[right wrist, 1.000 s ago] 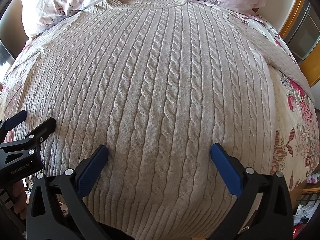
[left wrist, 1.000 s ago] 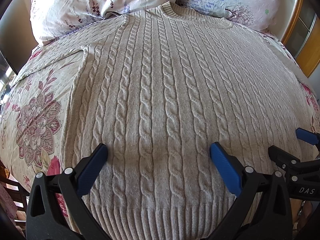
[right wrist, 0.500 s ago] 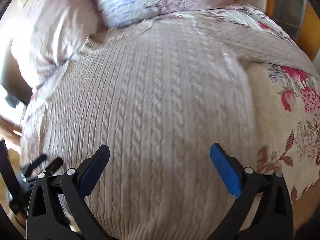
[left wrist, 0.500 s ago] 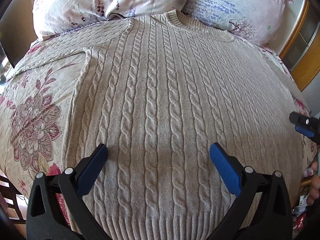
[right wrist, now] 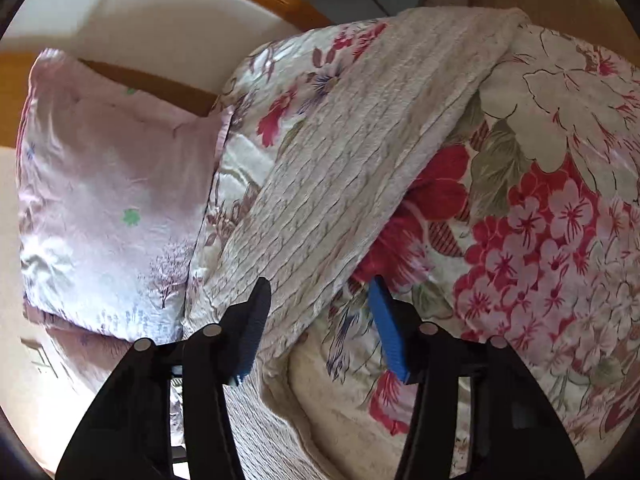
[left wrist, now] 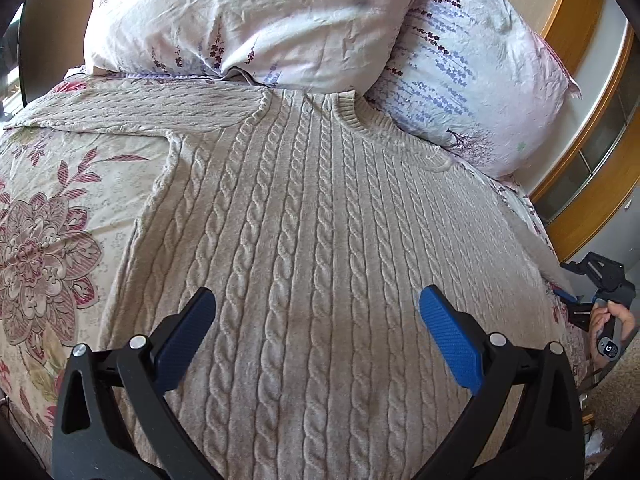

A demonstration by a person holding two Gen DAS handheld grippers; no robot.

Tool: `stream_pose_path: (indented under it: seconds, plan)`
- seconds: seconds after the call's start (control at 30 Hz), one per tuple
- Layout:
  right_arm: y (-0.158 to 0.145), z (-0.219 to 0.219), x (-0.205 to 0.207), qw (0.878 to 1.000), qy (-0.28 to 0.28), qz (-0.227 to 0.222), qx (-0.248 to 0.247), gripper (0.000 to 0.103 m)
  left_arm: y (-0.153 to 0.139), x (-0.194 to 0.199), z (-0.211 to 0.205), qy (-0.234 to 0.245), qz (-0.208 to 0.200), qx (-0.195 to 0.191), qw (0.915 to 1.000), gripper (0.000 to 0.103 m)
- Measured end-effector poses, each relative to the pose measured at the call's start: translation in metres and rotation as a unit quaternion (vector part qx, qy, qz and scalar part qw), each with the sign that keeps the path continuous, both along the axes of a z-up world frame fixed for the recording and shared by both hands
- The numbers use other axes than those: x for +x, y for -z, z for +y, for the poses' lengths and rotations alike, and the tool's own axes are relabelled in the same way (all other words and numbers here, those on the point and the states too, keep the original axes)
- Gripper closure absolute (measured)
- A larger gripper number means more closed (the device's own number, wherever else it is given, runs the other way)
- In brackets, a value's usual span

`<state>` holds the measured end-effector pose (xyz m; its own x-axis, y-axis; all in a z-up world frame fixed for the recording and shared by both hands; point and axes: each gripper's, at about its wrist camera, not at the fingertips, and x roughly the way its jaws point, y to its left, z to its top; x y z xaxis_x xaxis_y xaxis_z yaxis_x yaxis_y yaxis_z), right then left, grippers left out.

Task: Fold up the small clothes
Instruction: 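Grasp the sweater sleeve with the right tool and lift it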

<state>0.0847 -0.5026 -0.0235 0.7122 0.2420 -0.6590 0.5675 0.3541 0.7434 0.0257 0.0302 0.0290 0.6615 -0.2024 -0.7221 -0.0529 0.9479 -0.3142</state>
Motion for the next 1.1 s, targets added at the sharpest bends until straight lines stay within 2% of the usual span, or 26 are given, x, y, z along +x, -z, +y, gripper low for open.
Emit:
stream_pose_path:
  seconds: [0.07, 0.2, 0.23, 0.33, 0.43, 0.53, 0.67, 0.73, 0.8, 0.87, 0.97, 1.1]
  plan:
    - [0.003, -0.006, -0.001, 1.0, 0.012, -0.006, 0.008, 0.063, 0.001, 0.002, -0.003, 0.001, 0.001, 0.003, 1.0, 0.002]
    - [0.004, -0.018, 0.0, 0.999, 0.03, -0.014, 0.009, 0.065, 0.003, 0.006, -0.006, 0.003, 0.007, 0.006, 0.9999, 0.002]
    - [0.004, -0.019, 0.0, 0.999, 0.034, -0.015, 0.009, 0.068, 0.003, 0.007, -0.006, 0.004, 0.008, 0.006, 0.9999, 0.002]
    - [0.006, -0.019, 0.005, 0.999, 0.03, -0.01, -0.011, 0.092, 0.004, 0.008, -0.006, 0.003, 0.012, 0.007, 0.9999, 0.002]
    - [-0.006, -0.014, 0.008, 0.998, 0.03, -0.032, -0.038, 0.093, 0.005, 0.009, -0.004, 0.001, 0.015, 0.007, 0.9999, 0.002]
    - [-0.035, -0.002, 0.012, 0.994, 0.013, -0.073, -0.075, 0.094, 0.005, 0.01, 0.0, -0.001, 0.016, 0.005, 0.9999, 0.002]
    - [-0.08, 0.032, 0.027, 0.983, -0.044, -0.143, -0.108, 0.094, 0.006, 0.012, 0.004, -0.004, 0.016, 0.003, 0.9999, 0.002]
    - [-0.099, 0.063, 0.036, 0.972, -0.091, -0.183, -0.113, 0.094, 0.006, 0.012, 0.004, -0.004, 0.016, 0.002, 0.9999, 0.002]
    - [-0.11, 0.098, 0.045, 0.961, -0.141, -0.21, -0.114, 0.094, 0.006, 0.011, 0.004, -0.003, 0.015, 0.001, 0.9999, 0.002]
    - [-0.107, 0.136, 0.059, 0.949, -0.197, -0.224, -0.102, 0.094, 0.007, 0.011, 0.005, -0.003, 0.016, 0.0, 0.9999, 0.002]
    - [-0.087, 0.189, 0.073, 0.936, -0.273, -0.203, -0.095, 0.094, 0.008, 0.01, 0.008, -0.006, 0.016, -0.002, 0.9999, 0.002]
    - [-0.053, 0.229, 0.078, 0.929, -0.319, -0.158, -0.097, 0.094, 0.009, 0.005, 0.017, -0.02, 0.015, -0.004, 0.9997, 0.002]
